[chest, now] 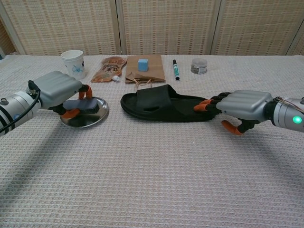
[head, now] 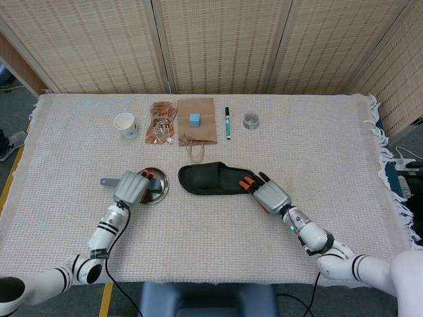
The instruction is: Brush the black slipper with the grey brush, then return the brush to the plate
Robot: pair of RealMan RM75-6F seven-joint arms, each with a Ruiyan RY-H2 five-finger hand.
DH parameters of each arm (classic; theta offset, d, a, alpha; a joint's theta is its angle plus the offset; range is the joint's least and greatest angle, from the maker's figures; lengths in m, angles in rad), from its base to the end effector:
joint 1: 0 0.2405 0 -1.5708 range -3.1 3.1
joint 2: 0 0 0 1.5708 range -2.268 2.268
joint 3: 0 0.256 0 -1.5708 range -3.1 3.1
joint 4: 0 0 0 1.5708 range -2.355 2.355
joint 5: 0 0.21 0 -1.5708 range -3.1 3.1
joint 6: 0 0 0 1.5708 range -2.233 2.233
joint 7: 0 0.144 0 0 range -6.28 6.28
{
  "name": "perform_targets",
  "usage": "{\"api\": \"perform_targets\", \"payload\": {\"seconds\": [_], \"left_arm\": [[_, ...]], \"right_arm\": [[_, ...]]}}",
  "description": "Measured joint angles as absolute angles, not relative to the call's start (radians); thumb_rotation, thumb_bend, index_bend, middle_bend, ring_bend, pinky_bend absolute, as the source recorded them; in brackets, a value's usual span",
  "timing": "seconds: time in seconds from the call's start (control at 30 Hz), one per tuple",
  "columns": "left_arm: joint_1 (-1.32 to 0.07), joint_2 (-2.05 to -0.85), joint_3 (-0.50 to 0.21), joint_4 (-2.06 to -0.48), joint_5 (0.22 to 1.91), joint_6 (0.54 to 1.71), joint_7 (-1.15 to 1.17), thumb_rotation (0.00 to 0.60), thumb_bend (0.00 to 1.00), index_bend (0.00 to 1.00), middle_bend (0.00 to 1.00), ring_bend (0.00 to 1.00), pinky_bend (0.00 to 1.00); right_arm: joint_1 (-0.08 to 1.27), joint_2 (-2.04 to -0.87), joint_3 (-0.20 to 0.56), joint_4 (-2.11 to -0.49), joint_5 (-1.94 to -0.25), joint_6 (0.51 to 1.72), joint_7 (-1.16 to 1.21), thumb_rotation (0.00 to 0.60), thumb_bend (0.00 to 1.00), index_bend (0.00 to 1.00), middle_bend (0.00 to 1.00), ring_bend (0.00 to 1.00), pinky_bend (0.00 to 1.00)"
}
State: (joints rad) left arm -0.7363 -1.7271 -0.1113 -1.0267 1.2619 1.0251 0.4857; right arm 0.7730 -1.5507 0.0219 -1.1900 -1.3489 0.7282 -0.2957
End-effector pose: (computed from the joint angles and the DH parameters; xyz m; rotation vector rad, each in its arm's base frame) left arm -0.1995 0.3717 -0.0346 -1.8639 -0.4705 -0.6736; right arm -0.2161 -0.3502 -0.0363 2.1936 -0.6497 0.5252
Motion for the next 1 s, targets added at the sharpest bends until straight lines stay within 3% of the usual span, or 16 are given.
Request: {"api": "perform_targets", "payload": {"seconds": [0.17, 0.23, 0.33, 0.43, 0.53, 0.67, 0.73, 0.87, 0.93, 1.0], "left_arm": [[-0.740, -1.736, -0.121, -1.011, 1.267, 1.020, 0.465, 0.600, 0.42, 0.05, 0.25, 0.89, 1.00], [-0.741, -1.735, -0.124, -1.013, 1.269, 1.021, 0.461, 0.600, 0.42, 0.03, 0.23, 0.88, 1.00], [-0.740, -1.733, -0.126, -1.019, 1.269, 1.022, 0.460, 0.600, 0.41, 0.01, 0.20, 0.88, 1.00], [-0.738, -1.723, -0.125, -1.042, 1.272, 1.023, 0.462, 0.600, 0.41, 0.00, 0.19, 0.88, 1.00], [-0.734, -1.705, -0.123, -1.088, 1.273, 1.025, 0.477, 0.600, 0.41, 0.00, 0.18, 0.88, 1.00], [-0.720, -1.663, -0.122, -1.178, 1.286, 1.060, 0.494, 0.600, 0.41, 0.00, 0.18, 0.86, 1.00], [-0.703, -1.623, -0.120, -1.249, 1.303, 1.101, 0.497, 0.600, 0.41, 0.00, 0.18, 0.80, 1.00], [-0.636, -1.506, -0.105, -1.424, 1.343, 1.221, 0.490, 0.600, 0.41, 0.00, 0.17, 0.55, 0.90], [-0.571, -1.429, -0.085, -1.528, 1.368, 1.316, 0.467, 0.600, 0.41, 0.01, 0.15, 0.36, 0.72], [-0.487, -1.363, -0.056, -1.604, 1.395, 1.428, 0.428, 0.600, 0.41, 0.02, 0.12, 0.16, 0.45]], "right_arm": [[0.773, -1.548, 0.020, -1.197, -1.352, 0.733, -0.298, 0.600, 0.69, 0.00, 0.00, 0.00, 0.00], [0.772, -1.545, 0.021, -1.201, -1.354, 0.737, -0.297, 0.600, 0.67, 0.00, 0.00, 0.00, 0.00], [0.771, -1.543, 0.023, -1.205, -1.353, 0.738, -0.290, 0.600, 0.53, 0.00, 0.00, 0.00, 0.00], [0.768, -1.531, 0.026, -1.223, -1.355, 0.748, -0.273, 0.600, 0.48, 0.00, 0.00, 0.00, 0.00], [0.763, -1.505, 0.027, -1.249, -1.364, 0.762, -0.255, 0.600, 0.45, 0.00, 0.00, 0.00, 0.00], [0.748, -1.453, 0.027, -1.309, -1.387, 0.809, -0.236, 0.600, 0.32, 0.00, 0.00, 0.00, 0.00], [0.732, -1.414, 0.024, -1.359, -1.402, 0.839, -0.207, 0.600, 0.30, 0.00, 0.00, 0.00, 0.00], [0.677, -1.310, 0.006, -1.466, -1.450, 0.941, -0.148, 0.600, 0.29, 0.00, 0.00, 0.00, 0.00], [0.626, -1.261, -0.011, -1.502, -1.478, 1.031, -0.132, 0.600, 0.29, 0.00, 0.00, 0.00, 0.00], [0.568, -1.229, -0.029, -1.523, -1.498, 1.127, -0.126, 0.600, 0.29, 0.00, 0.00, 0.00, 0.00]]}}
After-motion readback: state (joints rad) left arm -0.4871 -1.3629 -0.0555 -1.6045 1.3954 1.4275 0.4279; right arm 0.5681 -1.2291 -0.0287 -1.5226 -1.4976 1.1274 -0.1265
